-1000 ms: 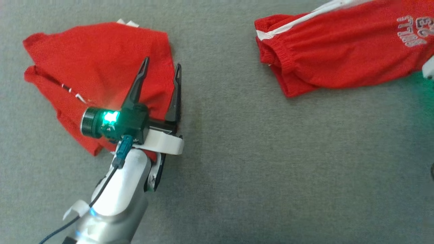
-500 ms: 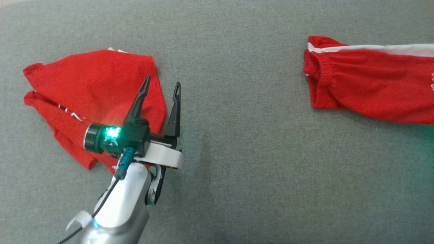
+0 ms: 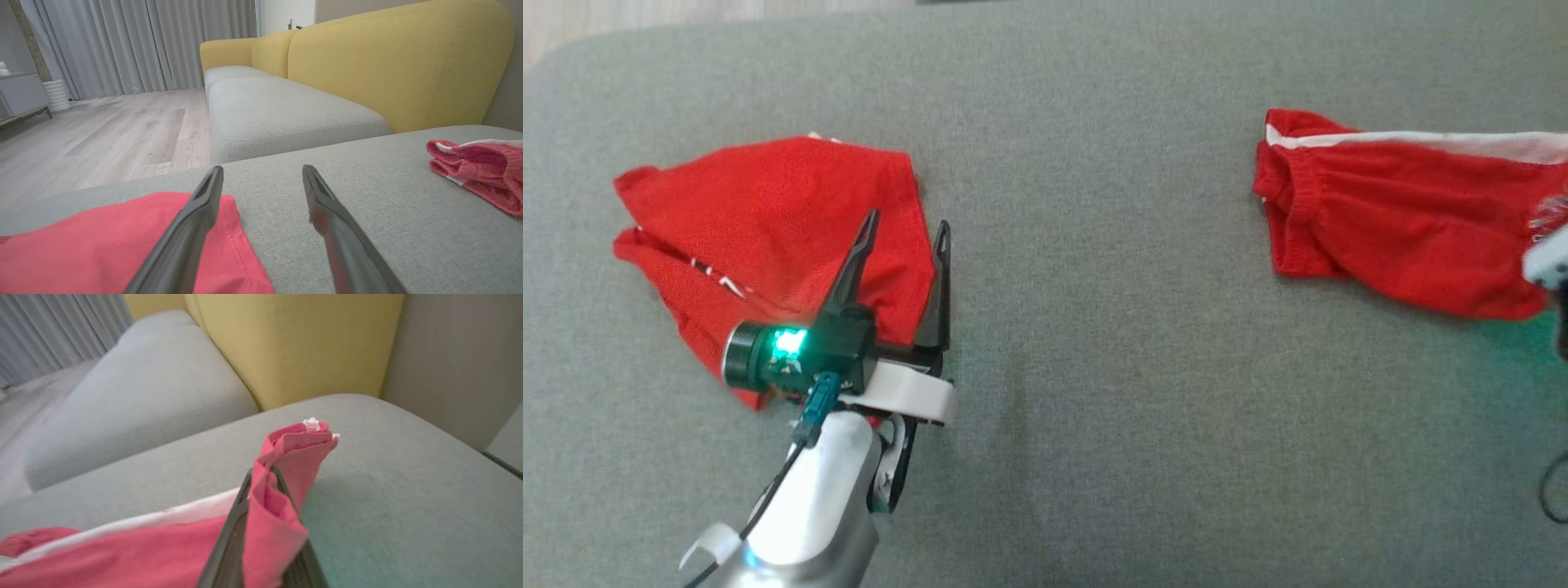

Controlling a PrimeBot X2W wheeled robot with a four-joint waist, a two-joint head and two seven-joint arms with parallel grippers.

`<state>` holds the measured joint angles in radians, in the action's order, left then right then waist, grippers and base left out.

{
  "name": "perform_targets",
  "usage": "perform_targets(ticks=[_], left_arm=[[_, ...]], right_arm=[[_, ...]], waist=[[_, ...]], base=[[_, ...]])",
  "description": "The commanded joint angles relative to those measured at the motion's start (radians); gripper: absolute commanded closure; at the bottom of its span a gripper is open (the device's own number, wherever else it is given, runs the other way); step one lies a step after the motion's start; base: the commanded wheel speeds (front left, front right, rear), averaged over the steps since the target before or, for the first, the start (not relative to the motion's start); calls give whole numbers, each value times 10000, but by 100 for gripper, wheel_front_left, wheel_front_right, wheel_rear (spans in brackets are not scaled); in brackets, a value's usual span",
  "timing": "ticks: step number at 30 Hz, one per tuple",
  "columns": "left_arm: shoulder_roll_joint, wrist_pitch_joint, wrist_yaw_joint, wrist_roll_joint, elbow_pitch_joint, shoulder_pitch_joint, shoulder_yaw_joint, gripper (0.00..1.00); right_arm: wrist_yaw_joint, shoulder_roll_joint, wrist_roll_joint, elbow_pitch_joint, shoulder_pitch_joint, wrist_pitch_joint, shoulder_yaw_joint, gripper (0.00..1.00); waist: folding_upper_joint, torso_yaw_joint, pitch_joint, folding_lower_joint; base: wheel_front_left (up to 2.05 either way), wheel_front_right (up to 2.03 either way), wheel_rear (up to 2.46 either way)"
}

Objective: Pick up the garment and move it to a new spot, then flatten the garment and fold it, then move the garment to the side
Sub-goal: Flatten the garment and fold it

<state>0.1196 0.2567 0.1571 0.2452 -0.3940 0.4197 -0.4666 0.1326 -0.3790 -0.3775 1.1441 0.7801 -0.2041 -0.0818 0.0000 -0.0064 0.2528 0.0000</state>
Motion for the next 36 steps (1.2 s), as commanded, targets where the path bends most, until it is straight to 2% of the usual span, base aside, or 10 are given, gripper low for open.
perform_targets(ticks=[1,10,18,25,33,34,35,36], left_arm=[[118,51,-24,-111,187,-45,415,0],[11,51,-114,-55,46,-415,509,0],[82,51,-125,-20,50,-605,716,0],[43,51,-143,-16,35,-672,756,0],[45,51,-130,-24,-11,-648,847,0],[44,51,-134,-24,-10,-646,854,0],[37,51,-132,-22,-11,-646,873,0],[32,51,-135,-24,-6,-647,879,0]], right_arm=[[-19,12,-208,-548,182,-139,316,100],[-19,910,-1486,-2781,-434,29,2062,100],[-19,1253,-2356,-4039,-1085,157,3659,100],[-19,1166,-2295,-3922,-1398,369,5377,100],[-19,984,-1253,-2613,-1433,510,7242,100],[-19,1023,-1154,-2451,-1397,383,7307,18],[-19,1145,-1119,-2225,-1337,173,7357,0],[-19,1168,-1154,-2154,-1288,19,7264,0]], waist=[[0,4,-212,0],[0,184,-876,0],[0,509,-1123,0],[0,719,-1090,0],[0,591,-1084,0],[0,546,-1090,0],[0,417,-1114,0],[0,352,-1126,0]], base=[[0,0,0],[0,0,0],[0,0,0],[0,0,0],[0,0,0],[0,0,0],[0,0,0],[0,0,0]])
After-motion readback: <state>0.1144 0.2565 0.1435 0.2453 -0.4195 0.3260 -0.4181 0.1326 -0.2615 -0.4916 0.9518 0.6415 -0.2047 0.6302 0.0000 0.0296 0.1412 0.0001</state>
